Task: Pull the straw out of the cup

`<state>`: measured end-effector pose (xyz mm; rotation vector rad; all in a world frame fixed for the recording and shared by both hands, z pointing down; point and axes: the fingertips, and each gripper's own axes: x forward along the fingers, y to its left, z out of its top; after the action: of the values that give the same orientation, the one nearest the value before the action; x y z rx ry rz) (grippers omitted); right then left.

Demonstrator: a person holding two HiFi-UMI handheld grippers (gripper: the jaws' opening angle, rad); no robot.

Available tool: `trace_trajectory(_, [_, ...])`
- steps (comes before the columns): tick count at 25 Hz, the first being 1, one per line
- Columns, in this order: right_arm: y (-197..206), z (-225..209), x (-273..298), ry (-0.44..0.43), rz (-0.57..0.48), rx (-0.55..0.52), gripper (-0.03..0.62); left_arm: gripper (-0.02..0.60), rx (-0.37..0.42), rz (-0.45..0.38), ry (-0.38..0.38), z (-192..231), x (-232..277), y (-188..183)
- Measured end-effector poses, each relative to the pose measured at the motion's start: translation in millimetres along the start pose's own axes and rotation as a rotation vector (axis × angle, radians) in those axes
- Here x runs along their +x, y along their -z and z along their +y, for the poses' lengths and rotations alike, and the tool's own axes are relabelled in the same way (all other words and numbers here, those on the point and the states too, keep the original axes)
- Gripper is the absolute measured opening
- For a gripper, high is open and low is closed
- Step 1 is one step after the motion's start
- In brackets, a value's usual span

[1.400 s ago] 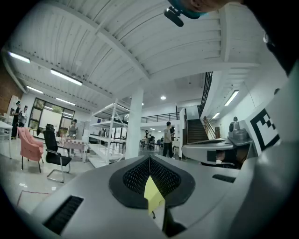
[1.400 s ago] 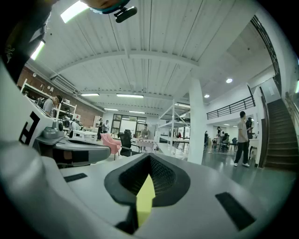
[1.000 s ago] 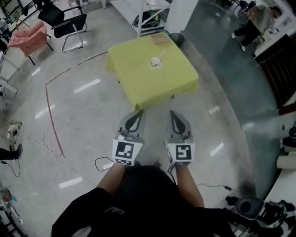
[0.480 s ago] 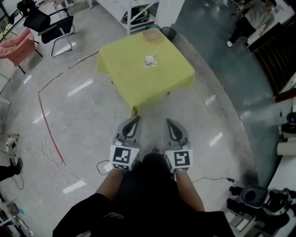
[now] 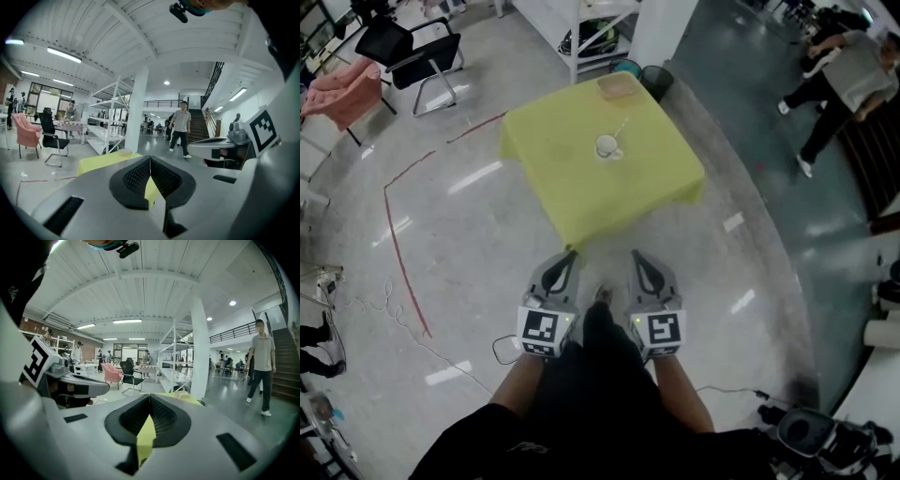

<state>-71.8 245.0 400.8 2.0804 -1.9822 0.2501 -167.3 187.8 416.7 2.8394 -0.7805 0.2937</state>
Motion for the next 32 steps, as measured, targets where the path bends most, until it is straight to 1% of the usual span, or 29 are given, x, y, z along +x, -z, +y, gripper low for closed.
trace_trajectory(4, [4,-38,23,-0.034,0.022,0.021,0.017,0.044,-0.038,0.040,-0.026,0,40,-2])
trace_trajectory(9, [15,-73,57,-0.067,0.044,0.073,0.017,0.044,-0.025,0.101,-0.051,0,73,4])
trace_trajectory(13, [19,-95,75,-0.087,0.047,0.092,0.017,0.044,-0.055,0.137,-0.065,-5,91,10])
trace_trajectory(19, [22,-102,97,-0.109,0.054,0.124,0.017,0.044,-0.045,0.162,-0.086,9,102,6])
trace_trajectory(24, [16,-95,120,-0.127,0.072,0.144,0.017,0.044,-0.059,0.185,-0.081,29,110,12])
trace_trajectory(27, [18,-91,134,-0.128,0.085,0.108,0.017,0.044,-0.048,0.176,-0.064,44,121,10])
trace_trajectory(32, [9,-89,158,-0.108,0.117,0.115,0.017,0.044,-0.050,0.163,-0.007,64,144,3])
